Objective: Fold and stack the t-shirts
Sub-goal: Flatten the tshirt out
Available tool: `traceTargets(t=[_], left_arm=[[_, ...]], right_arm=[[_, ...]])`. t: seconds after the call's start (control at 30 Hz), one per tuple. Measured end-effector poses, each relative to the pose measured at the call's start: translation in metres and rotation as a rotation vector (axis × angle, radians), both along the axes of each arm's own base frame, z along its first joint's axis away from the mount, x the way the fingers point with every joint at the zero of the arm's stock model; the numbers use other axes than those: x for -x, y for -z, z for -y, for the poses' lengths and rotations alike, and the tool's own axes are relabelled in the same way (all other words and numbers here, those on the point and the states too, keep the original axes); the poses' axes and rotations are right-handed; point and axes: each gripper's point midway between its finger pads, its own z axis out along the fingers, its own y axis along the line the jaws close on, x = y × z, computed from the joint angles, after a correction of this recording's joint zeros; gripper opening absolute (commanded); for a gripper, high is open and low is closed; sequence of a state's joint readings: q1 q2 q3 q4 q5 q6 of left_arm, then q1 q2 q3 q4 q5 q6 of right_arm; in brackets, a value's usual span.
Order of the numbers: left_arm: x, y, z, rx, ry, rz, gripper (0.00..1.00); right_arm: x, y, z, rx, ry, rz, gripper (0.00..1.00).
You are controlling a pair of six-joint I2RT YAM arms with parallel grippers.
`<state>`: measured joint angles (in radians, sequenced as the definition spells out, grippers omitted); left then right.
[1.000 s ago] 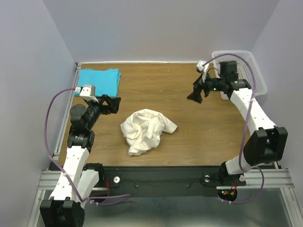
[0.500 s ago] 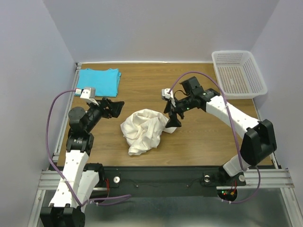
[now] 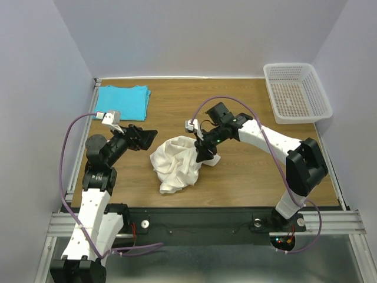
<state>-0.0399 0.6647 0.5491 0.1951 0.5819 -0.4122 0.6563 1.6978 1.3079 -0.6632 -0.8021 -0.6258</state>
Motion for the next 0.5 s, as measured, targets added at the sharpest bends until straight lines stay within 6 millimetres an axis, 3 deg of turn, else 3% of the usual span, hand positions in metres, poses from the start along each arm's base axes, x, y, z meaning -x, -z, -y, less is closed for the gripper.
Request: traceTargets(t=[0.03, 0.07, 0.13, 0.33, 0.5], left_arm=[[0.001, 0.000, 0.001, 0.002, 0.005, -0.001, 0.95], [0.001, 0.000, 0.002, 0.004, 0.011, -0.003, 0.95], [0.003, 0.000, 0.003, 0.008, 0.023, -0.006, 0.95], [0.008, 0.001, 0.010, 0.013, 0.073, -0.013, 0.92], [0.011, 0.009, 0.023, 0.017, 0.150, -0.056, 0.91]], right_arm=[[-0.001, -0.001, -0.002, 0.001, 0.004, -0.004, 0.27], [-0.001, -0.001, -0.004, 0.000, 0.004, -0.005, 0.12], [-0.003, -0.004, -0.006, -0.001, 0.014, -0.011, 0.01], [-0.017, -0.021, -0.010, -0.001, 0.058, 0.027, 0.01], [-0.041, -0.067, -0.015, -0.048, 0.128, 0.102, 0.01]])
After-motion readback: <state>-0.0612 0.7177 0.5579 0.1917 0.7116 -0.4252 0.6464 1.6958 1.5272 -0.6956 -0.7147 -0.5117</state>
